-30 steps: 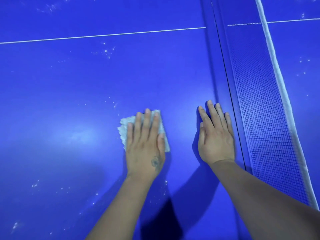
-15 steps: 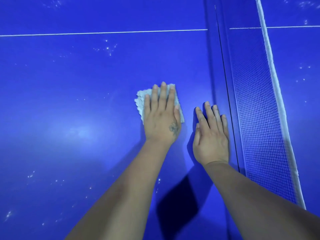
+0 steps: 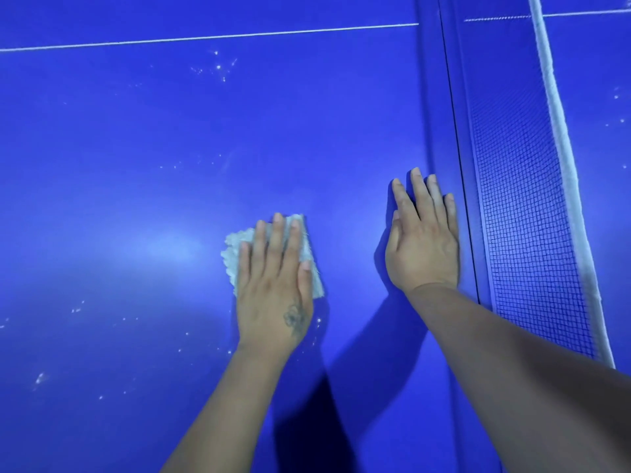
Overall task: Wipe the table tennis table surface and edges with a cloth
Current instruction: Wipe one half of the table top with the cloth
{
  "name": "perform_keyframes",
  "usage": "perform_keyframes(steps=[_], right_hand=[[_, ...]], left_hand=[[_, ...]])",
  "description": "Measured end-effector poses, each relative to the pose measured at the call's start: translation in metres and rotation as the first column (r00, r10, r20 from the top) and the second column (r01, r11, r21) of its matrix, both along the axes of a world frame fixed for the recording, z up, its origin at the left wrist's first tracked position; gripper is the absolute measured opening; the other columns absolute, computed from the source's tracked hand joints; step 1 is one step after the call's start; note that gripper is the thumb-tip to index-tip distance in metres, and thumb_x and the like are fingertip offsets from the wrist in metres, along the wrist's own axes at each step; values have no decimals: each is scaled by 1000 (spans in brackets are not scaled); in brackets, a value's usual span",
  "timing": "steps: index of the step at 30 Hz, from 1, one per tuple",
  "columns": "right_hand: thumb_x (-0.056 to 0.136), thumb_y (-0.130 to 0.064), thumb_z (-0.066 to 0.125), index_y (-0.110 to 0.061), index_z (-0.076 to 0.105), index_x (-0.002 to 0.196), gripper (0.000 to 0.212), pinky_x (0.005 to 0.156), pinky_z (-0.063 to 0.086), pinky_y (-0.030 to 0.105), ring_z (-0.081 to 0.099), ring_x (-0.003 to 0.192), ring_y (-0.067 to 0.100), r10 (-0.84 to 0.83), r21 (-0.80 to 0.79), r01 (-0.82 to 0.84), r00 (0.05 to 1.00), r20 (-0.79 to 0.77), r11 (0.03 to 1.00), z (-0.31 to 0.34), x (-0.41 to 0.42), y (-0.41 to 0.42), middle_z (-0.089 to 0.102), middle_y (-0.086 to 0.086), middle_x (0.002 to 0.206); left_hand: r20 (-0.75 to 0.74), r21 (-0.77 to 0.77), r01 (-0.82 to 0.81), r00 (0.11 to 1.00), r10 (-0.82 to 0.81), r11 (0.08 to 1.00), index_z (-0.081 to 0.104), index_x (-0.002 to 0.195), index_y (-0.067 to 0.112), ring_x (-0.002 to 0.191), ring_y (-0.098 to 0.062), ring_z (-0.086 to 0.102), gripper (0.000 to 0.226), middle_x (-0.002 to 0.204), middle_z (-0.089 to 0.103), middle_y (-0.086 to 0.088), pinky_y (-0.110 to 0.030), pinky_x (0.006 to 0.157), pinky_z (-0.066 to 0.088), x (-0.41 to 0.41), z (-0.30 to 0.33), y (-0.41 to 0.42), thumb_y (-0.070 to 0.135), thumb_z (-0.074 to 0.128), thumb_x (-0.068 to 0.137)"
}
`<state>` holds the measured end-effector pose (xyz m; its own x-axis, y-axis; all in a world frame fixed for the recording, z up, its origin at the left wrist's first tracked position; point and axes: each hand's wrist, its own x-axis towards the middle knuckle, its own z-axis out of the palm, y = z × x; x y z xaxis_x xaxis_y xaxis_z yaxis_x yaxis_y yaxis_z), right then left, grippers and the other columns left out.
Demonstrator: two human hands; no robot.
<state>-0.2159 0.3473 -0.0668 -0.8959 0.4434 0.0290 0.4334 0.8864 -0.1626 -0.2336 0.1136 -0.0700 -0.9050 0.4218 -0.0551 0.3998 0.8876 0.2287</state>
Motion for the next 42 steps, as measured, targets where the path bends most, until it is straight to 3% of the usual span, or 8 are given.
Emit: perform_keyframes(steps=[8,14,21,28,34,38,42], right_hand=[[105,-26,30,-23,36,163,59,132,12,50,14,163,25,3,8,-3,1000,-23,1000,0,1,-2,22,0,175],[106,-28,28,-23,37,163,58,133,11,50,15,163,24,-1,-2,1,999,-38,1000,0,-1,-3,23,1,175],[109,-34,27,-24,35,165,57,133,9,48,12,164,23,0,-3,0,1000,-27,1000,-2,1,-2,21,0,176],[111,-47,25,-25,35,165,59,133,9,50,11,164,22,-9,-30,8,999,-41,1000,-2,2,-2,21,0,176],[111,-52,24,-25,32,166,62,133,5,48,7,164,20,0,-42,-2,999,-42,999,0,5,-4,17,0,177],[112,-49,26,-15,31,166,64,134,7,47,9,164,21,13,-28,-16,994,-108,999,0,7,-7,15,1,177],[113,-42,30,-11,36,163,59,133,11,47,18,163,21,120,-6,-123,975,-185,992,4,20,-13,22,1,176]], left_hand=[[10,74,-209,978,209,975,15,173,21,167,-31,5,62,180,12,-7,-53,134,3,-61,-8,51,39,20,114],[-29,86,-6,1000,9,996,17,172,18,167,-29,3,61,180,12,-5,-54,133,11,-9,-5,83,38,21,115],[11,-18,103,995,-103,995,8,173,20,167,-25,-2,61,181,2,0,-52,134,14,83,2,28,36,19,115],[19,-29,-24,1000,25,999,13,173,20,167,-26,1,60,180,8,-3,-56,133,14,74,5,-47,34,25,115],[-19,34,-151,988,151,988,14,173,20,167,-30,5,60,180,13,-8,-55,134,9,0,-7,-27,39,18,116],[-37,61,-118,992,121,991,20,172,19,166,-32,10,62,179,18,-8,-55,133,9,-10,-11,13,40,22,114],[-41,66,34,999,-31,997,17,172,20,167,-28,6,60,180,14,-4,-53,133,10,55,-1,29,38,22,115]])
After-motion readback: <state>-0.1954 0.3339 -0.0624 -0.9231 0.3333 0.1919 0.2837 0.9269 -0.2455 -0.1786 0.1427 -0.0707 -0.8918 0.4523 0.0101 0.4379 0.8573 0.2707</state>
